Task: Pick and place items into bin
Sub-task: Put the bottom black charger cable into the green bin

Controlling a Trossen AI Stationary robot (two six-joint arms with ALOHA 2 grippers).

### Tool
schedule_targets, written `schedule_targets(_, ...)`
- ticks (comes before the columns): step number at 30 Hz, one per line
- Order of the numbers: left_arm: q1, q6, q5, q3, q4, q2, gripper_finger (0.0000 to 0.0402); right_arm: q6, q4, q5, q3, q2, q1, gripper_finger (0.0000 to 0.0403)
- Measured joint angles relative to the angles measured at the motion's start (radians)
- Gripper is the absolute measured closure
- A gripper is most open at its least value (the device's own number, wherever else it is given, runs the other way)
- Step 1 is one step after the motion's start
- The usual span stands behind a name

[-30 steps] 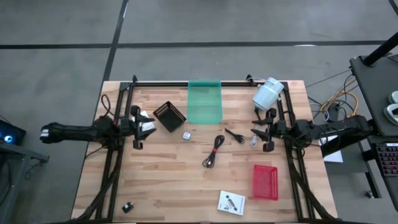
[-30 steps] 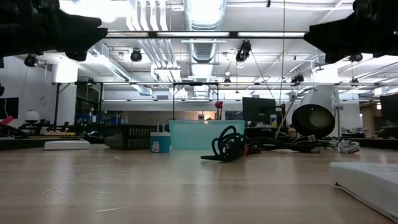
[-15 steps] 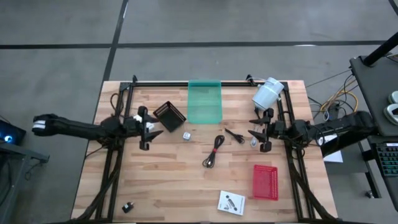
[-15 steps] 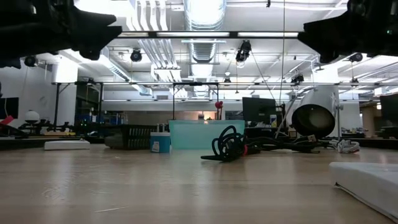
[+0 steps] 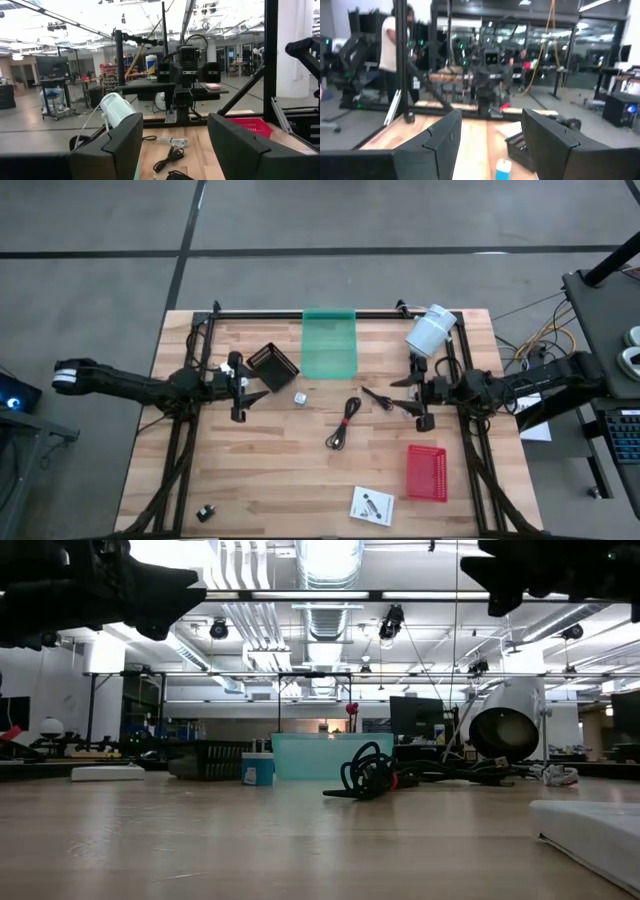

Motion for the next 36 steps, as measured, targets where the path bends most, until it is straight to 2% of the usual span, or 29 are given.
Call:
schedule_targets(7,0.0,0.0,0.0,0.0,-0.004,0.0,0.0194,0.037,-0.189,0.0,0.148,0.156,0.035,0.0209)
schedule_targets(13,0.0,-0.001,0.0,0.0,-0.004,0.007,0.0194,0.051,-0.195,0.005,0.247,0.299,0.104,0.0209)
schedule_targets(21,0.0,-0.003,0.0,0.0,-0.005,0.013,0.0194,0.066,-0.259,0.06,0.352,0.406,0.219,0.0209)
schedule_targets(36,0.0,-0.003,-0.001,-0.001,-0.004,0.012,0.0194,0.434,-0.506,0.09,0.465,0.514,0.285,0.0209)
